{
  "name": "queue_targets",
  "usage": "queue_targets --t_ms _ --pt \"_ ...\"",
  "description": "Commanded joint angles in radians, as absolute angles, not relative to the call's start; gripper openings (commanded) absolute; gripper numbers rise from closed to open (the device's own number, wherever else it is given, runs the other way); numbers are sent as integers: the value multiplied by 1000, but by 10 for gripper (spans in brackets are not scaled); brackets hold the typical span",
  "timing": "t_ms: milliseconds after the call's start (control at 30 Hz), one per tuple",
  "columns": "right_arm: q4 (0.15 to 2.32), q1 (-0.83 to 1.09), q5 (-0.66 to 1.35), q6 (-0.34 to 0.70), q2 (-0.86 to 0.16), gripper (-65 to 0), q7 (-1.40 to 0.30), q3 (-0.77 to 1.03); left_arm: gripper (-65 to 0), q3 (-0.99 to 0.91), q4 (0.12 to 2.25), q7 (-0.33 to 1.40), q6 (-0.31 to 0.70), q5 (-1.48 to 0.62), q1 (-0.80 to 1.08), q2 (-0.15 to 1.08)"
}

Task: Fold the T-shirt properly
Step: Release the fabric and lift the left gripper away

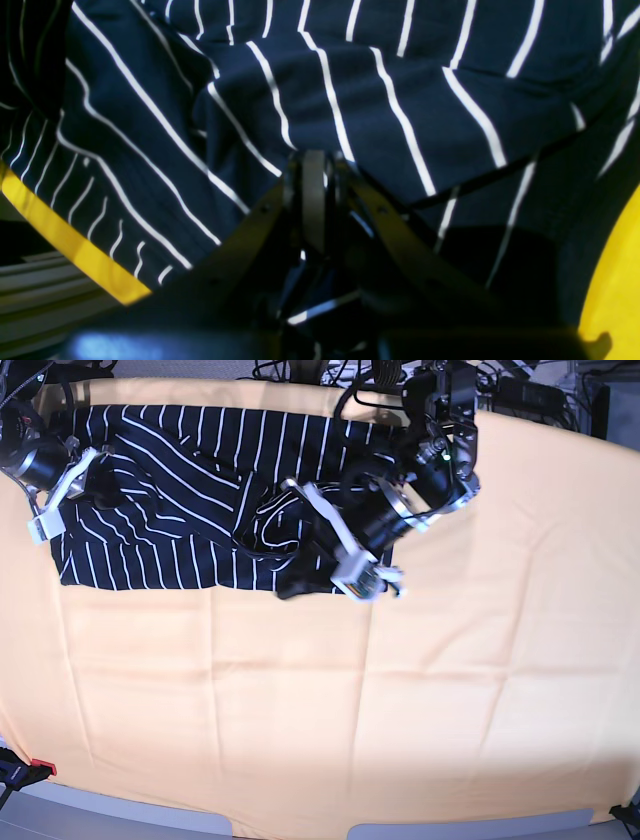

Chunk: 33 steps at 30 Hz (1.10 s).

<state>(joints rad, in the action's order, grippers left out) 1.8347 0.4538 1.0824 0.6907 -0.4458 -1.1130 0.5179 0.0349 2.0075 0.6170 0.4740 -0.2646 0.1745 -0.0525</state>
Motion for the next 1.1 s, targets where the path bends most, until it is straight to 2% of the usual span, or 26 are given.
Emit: queue_targets --t_ms 0,200,400,633,700,933,1067 --pt "1852 451 1103 698 -463 -603 -1100 524 -650 25 2030 597 466 -270 171 -37" --pt "1852 451 1104 698 -463 -603 -1100 524 -650 13 2029 596 319 -128 200 84" --pt "1852 451 1104 698 -463 -603 -1100 524 -650 13 2027 595 323 -131 256 151" --pt "1852 451 1104 698 -463 -603 -1100 524 -650 13 2027 597 331 -140 308 155" --pt "1852 451 1104 698 -463 -603 -1100 524 -650 13 2027 603 387 -179 323 155" --pt "1852 451 1104 698 -463 -603 -1100 524 -650 13 2027 611 673 -400 374 155" --pt "1852 451 1104 698 -463 -603 -1100 524 -650 14 2027 616 698 -561 385 154"
